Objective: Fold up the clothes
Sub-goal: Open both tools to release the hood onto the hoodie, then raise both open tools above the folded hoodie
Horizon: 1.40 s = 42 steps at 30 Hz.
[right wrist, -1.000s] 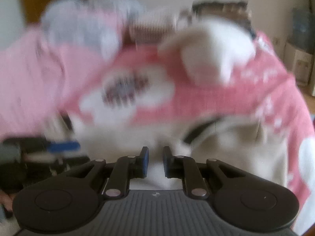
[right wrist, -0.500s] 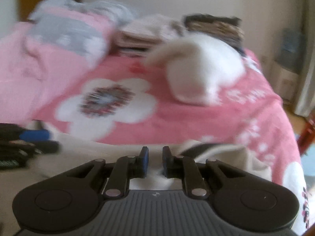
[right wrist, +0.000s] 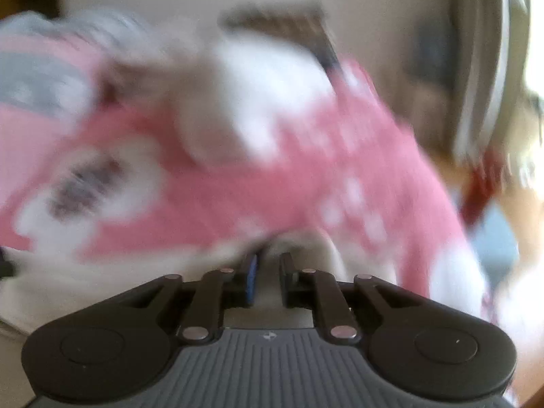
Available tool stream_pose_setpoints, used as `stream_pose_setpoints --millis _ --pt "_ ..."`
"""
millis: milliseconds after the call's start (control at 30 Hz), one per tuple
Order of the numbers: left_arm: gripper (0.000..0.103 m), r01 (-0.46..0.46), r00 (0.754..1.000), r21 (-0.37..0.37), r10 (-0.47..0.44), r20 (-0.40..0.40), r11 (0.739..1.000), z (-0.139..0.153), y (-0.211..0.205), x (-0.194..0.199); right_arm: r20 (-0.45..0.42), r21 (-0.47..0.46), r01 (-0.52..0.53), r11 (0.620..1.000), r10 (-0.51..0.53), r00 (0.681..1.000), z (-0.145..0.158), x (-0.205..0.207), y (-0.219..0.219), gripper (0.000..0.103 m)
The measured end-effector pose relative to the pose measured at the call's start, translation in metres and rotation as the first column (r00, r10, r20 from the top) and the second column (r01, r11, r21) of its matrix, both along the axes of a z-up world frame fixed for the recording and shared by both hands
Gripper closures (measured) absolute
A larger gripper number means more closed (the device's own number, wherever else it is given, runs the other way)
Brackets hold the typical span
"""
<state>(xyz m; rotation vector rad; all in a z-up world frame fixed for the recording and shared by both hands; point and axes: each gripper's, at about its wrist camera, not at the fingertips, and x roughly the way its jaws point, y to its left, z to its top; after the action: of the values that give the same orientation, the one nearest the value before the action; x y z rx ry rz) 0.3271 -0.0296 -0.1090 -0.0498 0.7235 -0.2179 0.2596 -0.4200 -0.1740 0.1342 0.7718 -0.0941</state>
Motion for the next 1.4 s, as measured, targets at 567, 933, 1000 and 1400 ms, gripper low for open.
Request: stream_pose_setpoints --millis 567,933,1000,1400 --pt "0.059 0.228 0.970 0.018 -0.229 0.082 0.974 0.029 -0.031 -0.054 0.064 0.149 -0.335 0.930 0.329 0.942 0.030 -0.037 0.059 0.088" --pt "0.058 0.237 0.971 0.075 -0.239 0.026 0.969 0.002 -0.038 -0.051 -0.006 0.114 -0.347 0.931 0.350 0.937 0.005 -0.040 0.071 0.086" --pt "0.058 0.233 0.972 0.073 -0.236 0.024 0.970 0.003 -0.037 -0.052 -0.004 0.114 -0.343 0.932 0.346 0.938 0.005 -0.043 0.071 0.086" --pt "0.058 0.245 0.965 0.142 -0.255 0.056 0.959 0.026 -0.065 -0.048 0.078 0.099 -0.381 0.919 0.375 0.924 0.045 -0.034 0.090 0.085"
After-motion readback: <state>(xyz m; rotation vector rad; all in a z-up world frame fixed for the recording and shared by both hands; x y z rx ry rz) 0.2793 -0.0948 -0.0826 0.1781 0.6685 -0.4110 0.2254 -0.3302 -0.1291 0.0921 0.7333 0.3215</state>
